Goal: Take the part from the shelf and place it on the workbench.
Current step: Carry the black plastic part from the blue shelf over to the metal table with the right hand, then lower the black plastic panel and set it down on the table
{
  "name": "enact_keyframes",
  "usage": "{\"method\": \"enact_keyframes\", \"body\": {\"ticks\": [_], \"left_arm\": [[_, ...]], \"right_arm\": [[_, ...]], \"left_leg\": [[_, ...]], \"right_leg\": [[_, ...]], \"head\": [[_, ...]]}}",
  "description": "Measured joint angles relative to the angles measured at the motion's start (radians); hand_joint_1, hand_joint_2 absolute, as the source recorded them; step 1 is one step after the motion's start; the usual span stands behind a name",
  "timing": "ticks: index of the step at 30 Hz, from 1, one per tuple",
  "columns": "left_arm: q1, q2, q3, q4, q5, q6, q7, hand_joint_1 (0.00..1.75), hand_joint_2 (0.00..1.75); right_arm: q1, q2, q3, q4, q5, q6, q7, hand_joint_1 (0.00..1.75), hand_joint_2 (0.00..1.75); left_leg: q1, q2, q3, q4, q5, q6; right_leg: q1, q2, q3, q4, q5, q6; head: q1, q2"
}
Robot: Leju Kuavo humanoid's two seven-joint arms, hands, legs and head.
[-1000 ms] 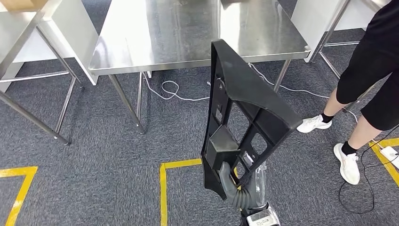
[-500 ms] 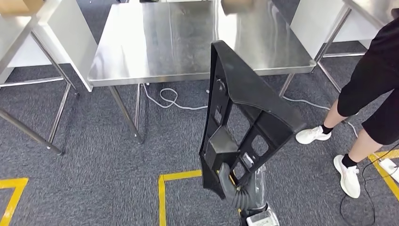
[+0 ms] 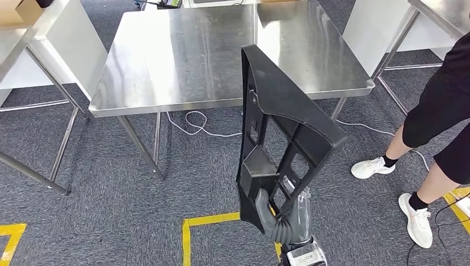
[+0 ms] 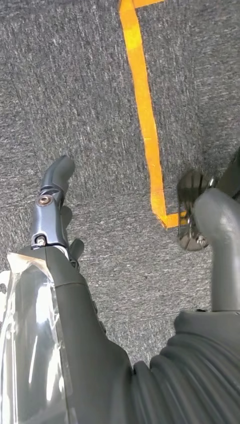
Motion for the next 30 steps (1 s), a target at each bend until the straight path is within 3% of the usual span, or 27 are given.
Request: {"method": "enact_keyframes", "body": {"ticks": [2,3,4,5,7,8,11,12,13,15,16,17,18,19,21,22,23,24,27,28,30], "left_arm": [[0.001,0.0,0.001,0.0,0.003,0.0,0.0,0.0,1.75],[0.001,0.0,0.001,0.0,0.004,0.0,0.0,0.0,1.75],[0.001,0.0,0.001,0.0,0.004,0.0,0.0,0.0,1.75],[0.003,0.001,0.002,0.0,0.004,0.001,0.0,0.0,1.75],[0.005,0.001,0.003,0.0,0.005,0.002,0.001,0.0,1.75],[0.006,0.001,0.004,0.0,0.005,0.003,0.001,0.0,1.75],[0.006,0.001,0.005,0.0,0.006,0.007,0.003,0.0,1.75],[0.006,0.001,0.005,0.0,0.006,0.008,0.003,0.0,1.75],[0.006,0.001,0.006,0.0,0.006,0.008,0.003,0.0,1.75],[0.006,0.001,0.009,0.0,0.006,0.008,0.003,0.0,1.75],[0.006,0.001,0.01,0.0,0.005,0.008,0.004,0.0,1.75],[0.006,0.001,0.011,0.0,0.005,0.008,0.004,0.0,1.75],[0.006,0.001,0.012,0.0,0.004,0.008,0.004,0.0,1.75],[0.006,0.001,0.012,0.0,0.004,0.007,0.004,0.0,1.75],[0.007,0.0,0.013,0.0,0.004,0.005,0.004,0.0,1.75],[0.006,0.0,0.013,0.0,0.003,0.004,0.004,0.0,1.75],[0.006,0.0,0.014,0.0,0.002,0.002,0.003,0.0,1.75],[0.006,0.0,0.014,0.0,0.001,0.001,0.002,0.0,1.75],[0.005,0.001,0.015,0.0,0.001,0.0,0.0,0.0,1.75],[0.003,0.001,0.015,0.0,0.0,-0.001,0.0,0.0,1.75],[0.0,0.0,0.015,0.0,-0.001,-0.002,0.0,0.0,1.75]], "right_arm": [[-0.001,0.004,0.001,0.0,0.006,0.007,0.006,1.75,1.75],[-0.001,0.007,0.001,0.0,0.008,0.01,0.009,1.75,1.75],[-0.002,0.01,0.001,0.0,0.011,0.012,0.012,1.75,1.75],[-0.005,0.013,0.002,0.0,0.014,0.014,0.015,1.75,1.75],[-0.012,0.019,0.004,0.002,0.021,0.017,0.022,1.75,1.75],[-0.016,0.022,0.005,0.003,0.024,0.019,0.025,1.75,1.75],[-0.029,0.032,0.009,0.004,0.034,0.027,0.035,1.75,1.75],[-0.034,0.033,0.01,0.004,0.037,0.029,0.037,1.75,1.75],[-0.039,0.034,0.011,0.005,0.042,0.029,0.039,1.75,1.75],[-0.044,0.034,0.011,0.007,0.056,0.029,0.044,1.75,1.75],[-0.045,0.034,0.012,0.008,0.064,0.028,0.047,1.75,1.75],[-0.045,0.034,0.012,0.009,0.072,0.027,0.05,1.75,1.75],[-0.046,0.033,0.012,0.011,0.081,0.026,0.053,1.75,1.75],[-0.046,0.033,0.012,0.012,0.089,0.024,0.055,1.75,1.75],[-0.046,0.033,0.014,0.016,0.103,0.019,0.057,1.75,1.75],[-0.047,0.033,0.015,0.018,0.107,0.016,0.059,1.75,1.75],[-0.048,0.034,0.016,0.019,0.11,0.012,0.06,1.75,1.75],[-0.049,0.034,0.017,0.021,0.112,0.01,0.061,1.75,1.75],[-0.052,0.038,0.021,0.022,0.114,0.006,0.062,1.75,1.75],[-0.052,0.039,0.023,0.022,0.115,0.005,0.062,1.75,1.75],[-0.051,0.039,0.026,0.023,0.116,0.003,0.063,1.75,1.75]], "left_leg": [[0.006,0.001,-0.068,0.041,-0.031,-0.009],[0.009,0.003,-0.083,0.02,-0.021,-0.011],[0.012,0.005,-0.084,-0.03,0.019,-0.013],[0.014,0.009,-0.08,-0.085,0.084,-0.013],[0.008,0.017,-0.069,-0.162,0.177,-0.005],[0.004,0.018,-0.066,-0.176,0.195,0.003],[-0.003,0.013,-0.034,-0.204,0.186,0.032],[-0.003,0.01,-0.017,-0.216,0.184,0.041],[-0.002,0.007,0.001,-0.228,0.181,0.047],[-0.003,0.003,0.029,-0.24,0.166,0.057],[-0.004,0.0,0.042,-0.242,0.156,0.059],[-0.005,-0.003,0.057,-0.243,0.144,0.06],[-0.007,-0.007,0.074,-0.243,0.131,0.06],[-0.008,-0.009,0.092,-0.243,0.118,0.059],[-0.012,-0.013,0.122,-0.242,0.087,0.054],[-0.014,-0.013,0.134,-0.242,0.07,0.05],[-0.015,-0.013,0.148,-0.243,0.054,0.044],[-0.017,-0.011,0.166,-0.238,0.046,0.037],[-0.011,-0.004,0.196,-0.204,0.027,0.021],[-0.008,-0.002,0.182,-0.169,0.003,0.016],[-0.003,0.0,0.109,-0.059,-0.055,0.003]], "right_leg": [[-0.002,0.004,0.021,0.0,-0.021,0.004],[-0.004,0.006,0.036,0.0,-0.034,0.007],[-0.006,0.007,0.053,0.0,-0.048,0.012],[-0.007,0.007,0.066,-0.001,-0.061,0.017],[-0.005,0.007,0.086,-0.009,-0.083,0.031],[-0.003,0.008,0.096,-0.013,-0.086,0.04],[0.006,0.008,0.103,0.003,-0.071,0.068],[0.008,0.007,0.081,0.043,-0.068,0.068],[0.009,0.007,0.045,0.102,-0.074,0.061],[0.01,0.007,-0.049,0.231,-0.115,0.043],[0.012,0.006,-0.091,0.269,-0.141,0.038],[0.013,0.007,-0.121,0.278,-0.159,0.039],[0.014,0.006,-0.137,0.259,-0.159,0.044],[0.016,0.006,-0.14,0.215,-0.137,0.052],[0.018,0.004,-0.131,0.093,-0.037,0.075],[0.02,0.0,-0.126,0.048,0.007,0.075],[0.025,-0.001,-0.118,0.019,0.035,0.066],[0.027,0.0,-0.11,0.005,0.041,0.052],[0.02,0.009,-0.053,-0.006,0.034,0.009],[0.018,0.009,-0.033,-0.007,0.031,-0.002],[0.019,0.008,-0.009,-0.006,0.015,-0.014]], "head": [[-0.001,0.0],[-0.001,0.0],[-0.001,0.0],[-0.001,0.0],[-0.002,0.0],[-0.003,0.0],[-0.004,0.0],[-0.005,0.0],[-0.004,0.0],[-0.003,0.0],[-0.002,0.0],[-0.001,0.0],[-0.001,0.0],[0.0,0.0],[0.001,0.0],[0.001,0.0],[0.001,0.0],[0.0,0.0],[0.0,0.0],[-0.001,0.0],[-0.005,0.0]]}}
